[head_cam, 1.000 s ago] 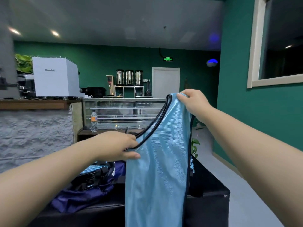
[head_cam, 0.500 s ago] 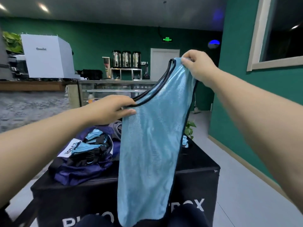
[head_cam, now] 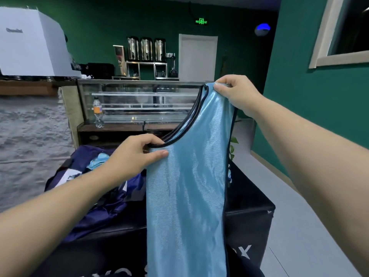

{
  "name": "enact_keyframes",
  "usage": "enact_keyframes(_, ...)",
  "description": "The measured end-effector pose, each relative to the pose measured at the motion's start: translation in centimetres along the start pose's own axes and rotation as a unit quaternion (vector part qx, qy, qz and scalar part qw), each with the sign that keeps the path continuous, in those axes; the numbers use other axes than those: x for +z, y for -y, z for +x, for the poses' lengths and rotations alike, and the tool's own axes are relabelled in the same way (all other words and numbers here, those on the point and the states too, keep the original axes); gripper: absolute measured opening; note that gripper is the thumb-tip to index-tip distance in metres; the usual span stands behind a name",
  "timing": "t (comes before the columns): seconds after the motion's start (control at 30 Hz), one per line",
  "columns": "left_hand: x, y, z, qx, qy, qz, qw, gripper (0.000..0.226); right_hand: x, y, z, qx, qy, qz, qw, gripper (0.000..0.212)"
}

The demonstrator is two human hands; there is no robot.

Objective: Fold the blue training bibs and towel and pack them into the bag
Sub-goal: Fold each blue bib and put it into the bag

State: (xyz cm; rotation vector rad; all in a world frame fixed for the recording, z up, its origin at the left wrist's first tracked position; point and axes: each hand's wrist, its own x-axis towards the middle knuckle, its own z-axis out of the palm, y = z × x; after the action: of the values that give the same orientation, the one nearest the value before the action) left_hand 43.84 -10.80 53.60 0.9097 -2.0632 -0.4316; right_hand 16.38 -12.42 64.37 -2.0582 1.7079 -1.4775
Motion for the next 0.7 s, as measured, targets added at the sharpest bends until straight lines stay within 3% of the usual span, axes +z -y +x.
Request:
enact_keyframes(0.17,3.4,5.2,2.8,-0.026,-0.022,-0.056,0.998,0.034,3.0,-4.3,3.0,0.033,0.043,-0.008,0.999,0.014)
enact_keyframes(0.3,5.2,9.3,5.9,-0.078,0.021,-0.079,0.994,0.027,5.8,-7.6,5.7,0.052,0.063,-0.018,0.996,0.024)
enact_keyframes(0.6,8.3,17.8,11.8,-0.128,-0.031,-0.183,0.974,0.032,11.1,-14.5,12.6,0.082,0.074,-0.033,0.993,0.022)
enact_keyframes(0.7,9.9,20.2,12.7,-0.169,-0.017,-0.170,0.971,0.045,13.1,-17.1,14.1,0.099,0.096,-0.048,0.989,0.021)
